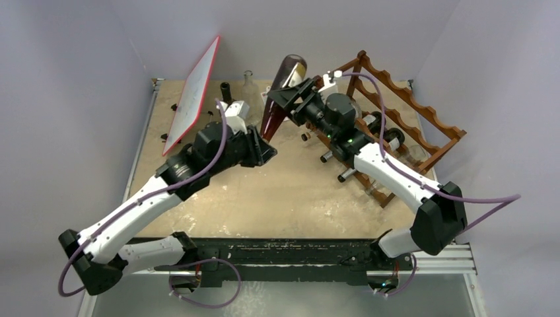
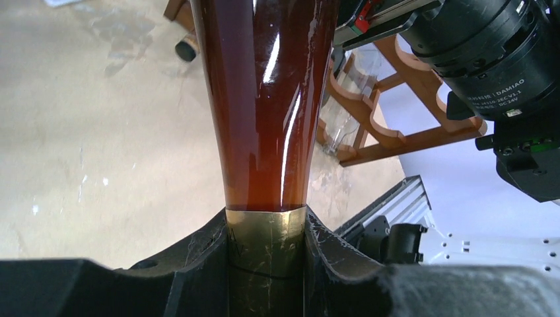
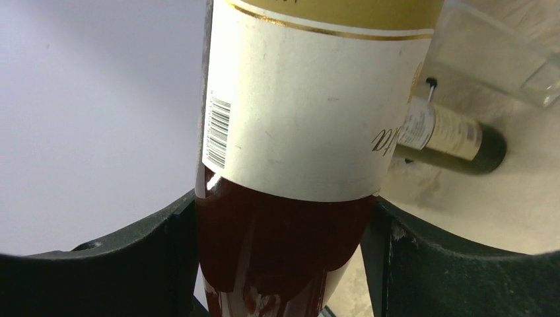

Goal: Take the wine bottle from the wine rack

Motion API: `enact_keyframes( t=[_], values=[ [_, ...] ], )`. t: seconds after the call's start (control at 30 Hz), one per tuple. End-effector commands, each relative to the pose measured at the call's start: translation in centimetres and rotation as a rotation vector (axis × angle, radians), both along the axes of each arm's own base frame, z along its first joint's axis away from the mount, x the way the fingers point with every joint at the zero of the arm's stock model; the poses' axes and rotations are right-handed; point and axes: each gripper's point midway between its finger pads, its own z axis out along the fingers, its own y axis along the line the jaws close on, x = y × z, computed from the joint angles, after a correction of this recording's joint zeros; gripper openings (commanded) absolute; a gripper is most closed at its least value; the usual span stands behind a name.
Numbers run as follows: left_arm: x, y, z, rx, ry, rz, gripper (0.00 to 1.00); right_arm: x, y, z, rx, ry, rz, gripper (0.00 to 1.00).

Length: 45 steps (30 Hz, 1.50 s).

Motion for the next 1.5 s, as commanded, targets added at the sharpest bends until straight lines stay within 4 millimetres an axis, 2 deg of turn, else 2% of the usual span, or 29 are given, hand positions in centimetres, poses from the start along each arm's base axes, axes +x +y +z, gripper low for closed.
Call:
enact_keyframes(
  t=[0.0,0.1,0.3,0.47,0.63,0.7,0.9,1.0,1.17,1.33,1.47],
  values=[
    [-1.5,2.5,4.1,-0.134,-0.039,0.077,0.0,-2.8,0.9,10.0,0.161,-0.321,-0.03,0.39],
    [-2.4,3.9,2.6,-0.116,0.007,0.11,0.0,-2.8,2.6,6.7,0.146,-0.246,-0.018,0.44],
    [-3.3,5.2,-1.3,-0.035,0.091,0.136,0.0,-3.2,5.3,1.4,0.122,-0.148,0.001,0.51],
    [-3.7,6.2,-4.5,-0.006,0.133,0.172,0.0,-3.2,5.7,-2.7,0.099,-0.071,-0.022,0.56],
    [-3.4,6.4,-7.2,-0.01,0.168,0.216,0.0,-2.8,6.0,-6.7,0.051,0.002,-0.039,0.7],
    [-3.3,6.3,-7.8,-0.034,0.173,0.231,0.0,-2.8,6.0,-9.2,0.012,0.037,-0.037,0.73],
    [-2.9,7.4,-9.5,-0.056,0.172,0.31,0.0,-3.5,6.7,-13.9,-0.077,0.125,0.016,0.88],
    [-2.8,7.8,-10.1,-0.045,0.174,0.33,0.0,-3.6,6.5,-15.8,-0.124,0.163,0.015,0.99],
    [-2.7,7.8,-10.9,-0.017,0.186,0.332,0.0,-3.9,6.1,-18.5,-0.24,0.189,0.037,1.0],
    [-2.7,8.2,-10.8,0.022,0.182,0.335,0.0,-4.3,3.9,-19.0,-0.39,0.133,0.039,1.0],
    [-2.6,8.4,-10.2,0.059,0.181,0.333,0.0,-4.8,2.1,-18.3,-0.539,0.042,0.083,1.0]
  ],
)
